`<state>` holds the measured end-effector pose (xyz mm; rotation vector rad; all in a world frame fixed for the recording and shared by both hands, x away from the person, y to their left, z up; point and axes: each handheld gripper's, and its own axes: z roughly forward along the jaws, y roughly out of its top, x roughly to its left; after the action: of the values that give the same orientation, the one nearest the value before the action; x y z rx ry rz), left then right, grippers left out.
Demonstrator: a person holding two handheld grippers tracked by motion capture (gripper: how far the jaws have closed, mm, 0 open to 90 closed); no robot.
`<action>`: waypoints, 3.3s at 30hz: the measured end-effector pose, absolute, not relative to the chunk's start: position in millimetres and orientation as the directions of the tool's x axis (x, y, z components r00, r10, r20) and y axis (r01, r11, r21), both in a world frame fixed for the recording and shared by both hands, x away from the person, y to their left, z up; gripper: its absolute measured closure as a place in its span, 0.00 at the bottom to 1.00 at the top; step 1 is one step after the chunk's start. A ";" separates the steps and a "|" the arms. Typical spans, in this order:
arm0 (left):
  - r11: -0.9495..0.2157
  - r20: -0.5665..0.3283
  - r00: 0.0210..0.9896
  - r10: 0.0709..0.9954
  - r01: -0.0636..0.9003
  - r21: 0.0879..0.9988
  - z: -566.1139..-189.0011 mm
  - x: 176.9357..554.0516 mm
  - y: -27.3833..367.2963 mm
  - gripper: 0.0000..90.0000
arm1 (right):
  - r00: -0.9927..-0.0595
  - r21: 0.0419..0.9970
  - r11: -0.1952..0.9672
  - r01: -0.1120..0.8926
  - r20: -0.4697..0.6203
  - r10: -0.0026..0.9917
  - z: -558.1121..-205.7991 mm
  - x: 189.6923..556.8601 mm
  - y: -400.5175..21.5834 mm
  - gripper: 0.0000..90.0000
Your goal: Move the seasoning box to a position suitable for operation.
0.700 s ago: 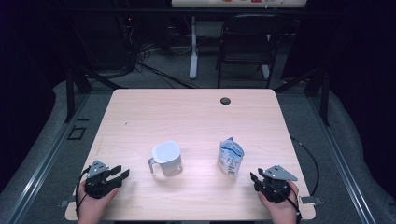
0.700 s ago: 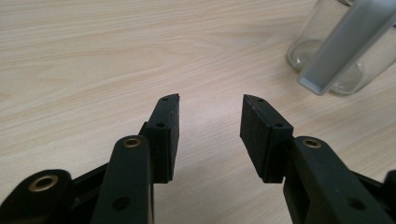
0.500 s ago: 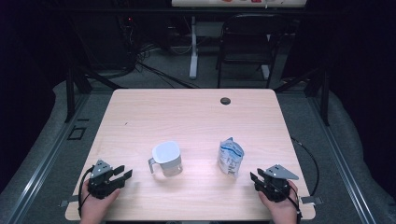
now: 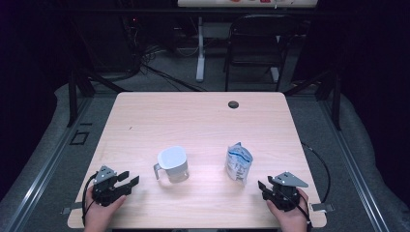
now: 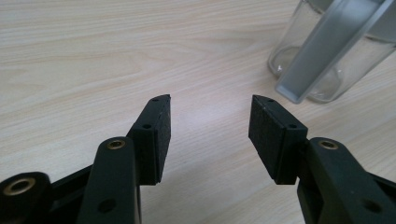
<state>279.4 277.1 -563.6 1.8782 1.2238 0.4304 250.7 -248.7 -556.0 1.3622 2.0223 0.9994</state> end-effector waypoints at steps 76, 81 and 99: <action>-0.250 -0.060 0.501 0.863 0.528 0.812 -550.5 305.0 201.7 0.76 | -0.325 0.803 0.170 0.571 0.032 0.945 -559.3 239.7 -261.2 0.59; -0.267 -0.045 0.510 0.859 0.521 0.811 -550.1 304.9 202.2 0.77 | -0.329 0.804 0.172 0.570 0.032 0.944 -559.6 240.1 -260.9 0.59; -0.335 0.025 0.538 0.843 0.488 0.806 -548.9 299.7 199.2 0.80 | -0.329 0.801 0.170 0.574 0.036 0.944 -560.1 240.4 -263.1 0.59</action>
<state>299.7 199.2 -548.9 1.9943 1.0762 0.5767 240.4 -263.1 -560.1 1.4292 1.9747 1.0226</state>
